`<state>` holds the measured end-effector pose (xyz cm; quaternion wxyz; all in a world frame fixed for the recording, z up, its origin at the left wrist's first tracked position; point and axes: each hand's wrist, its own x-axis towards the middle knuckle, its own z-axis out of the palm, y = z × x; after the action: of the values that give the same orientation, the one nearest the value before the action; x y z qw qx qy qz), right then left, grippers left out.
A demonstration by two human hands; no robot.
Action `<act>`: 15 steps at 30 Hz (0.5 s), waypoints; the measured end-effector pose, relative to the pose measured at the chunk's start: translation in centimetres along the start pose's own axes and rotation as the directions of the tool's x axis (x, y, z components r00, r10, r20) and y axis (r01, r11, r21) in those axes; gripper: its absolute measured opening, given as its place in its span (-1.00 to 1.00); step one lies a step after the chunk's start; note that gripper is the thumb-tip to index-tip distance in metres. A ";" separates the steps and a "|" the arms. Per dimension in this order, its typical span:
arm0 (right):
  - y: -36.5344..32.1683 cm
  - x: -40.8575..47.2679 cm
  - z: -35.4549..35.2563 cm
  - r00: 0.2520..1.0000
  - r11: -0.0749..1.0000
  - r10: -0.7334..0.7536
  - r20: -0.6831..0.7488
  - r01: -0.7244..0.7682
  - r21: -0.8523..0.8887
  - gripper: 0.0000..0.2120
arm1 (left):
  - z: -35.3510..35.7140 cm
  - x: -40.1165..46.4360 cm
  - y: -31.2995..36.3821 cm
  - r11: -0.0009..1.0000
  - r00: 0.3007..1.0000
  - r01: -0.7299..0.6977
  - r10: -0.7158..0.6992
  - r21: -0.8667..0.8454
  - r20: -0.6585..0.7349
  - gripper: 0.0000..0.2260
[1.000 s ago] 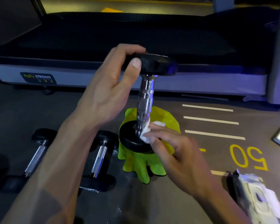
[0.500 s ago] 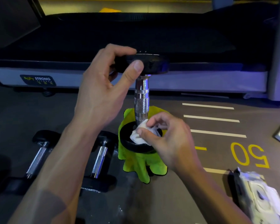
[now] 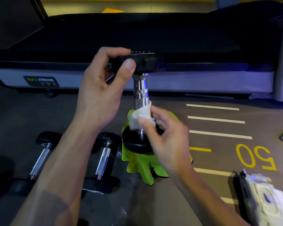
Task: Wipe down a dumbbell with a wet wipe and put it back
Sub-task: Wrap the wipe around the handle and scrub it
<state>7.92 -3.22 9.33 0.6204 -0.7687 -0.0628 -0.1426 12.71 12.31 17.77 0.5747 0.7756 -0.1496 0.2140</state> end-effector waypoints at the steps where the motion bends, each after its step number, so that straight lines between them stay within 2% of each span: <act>1: 0.1 -0.5 0.0 0.999 0.996 -0.020 0.032 0.023 -0.087 -0.84 | 0.0 -0.1 0.0 1.000 1.000 0.001 -0.001 0.004 -0.001 -0.85; 2: 0.3 -0.5 -0.1 0.998 0.988 -0.024 0.053 0.032 -0.151 -0.82 | 0.1 -0.1 0.1 1.000 1.000 0.002 -0.002 0.007 0.001 -0.85; 4: -0.1 0.9 -0.1 0.996 0.988 0.041 0.085 -0.028 -0.151 -0.79 | 0.3 -0.2 0.2 1.000 1.000 0.004 -0.004 0.002 0.011 -0.84; 8: -1.6 3.5 1.2 0.991 0.995 0.079 0.106 -0.085 0.056 -0.85 | 0.5 0.0 0.0 1.000 1.000 0.008 -0.008 -0.017 0.012 -0.84; 9: -1.9 3.3 1.3 0.992 0.995 0.073 0.102 -0.080 0.064 -0.89 | 0.4 0.1 0.0 1.000 1.000 0.007 -0.007 -0.017 0.011 -0.84; 12: -2.0 2.1 0.6 0.986 0.991 0.104 0.134 -0.092 -0.095 -0.93 | 0.3 0.1 0.0 0.999 1.000 0.004 -0.003 -0.032 0.021 -0.85; 13: -2.2 1.9 0.3 0.980 0.982 0.129 0.153 -0.105 -0.158 -0.91 | 0.3 0.0 0.0 1.000 1.000 0.006 -0.006 -0.030 0.020 -0.85; 15: -2.4 2.4 0.0 0.961 0.973 0.187 0.206 -0.153 -0.173 -0.82 | 0.3 0.1 -0.1 1.000 1.000 0.013 -0.013 -0.028 0.002 -0.84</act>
<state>9.56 -2.91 12.33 0.5579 -0.8281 -0.0535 -0.0069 12.89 12.05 17.65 0.5869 0.7686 -0.1481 0.2072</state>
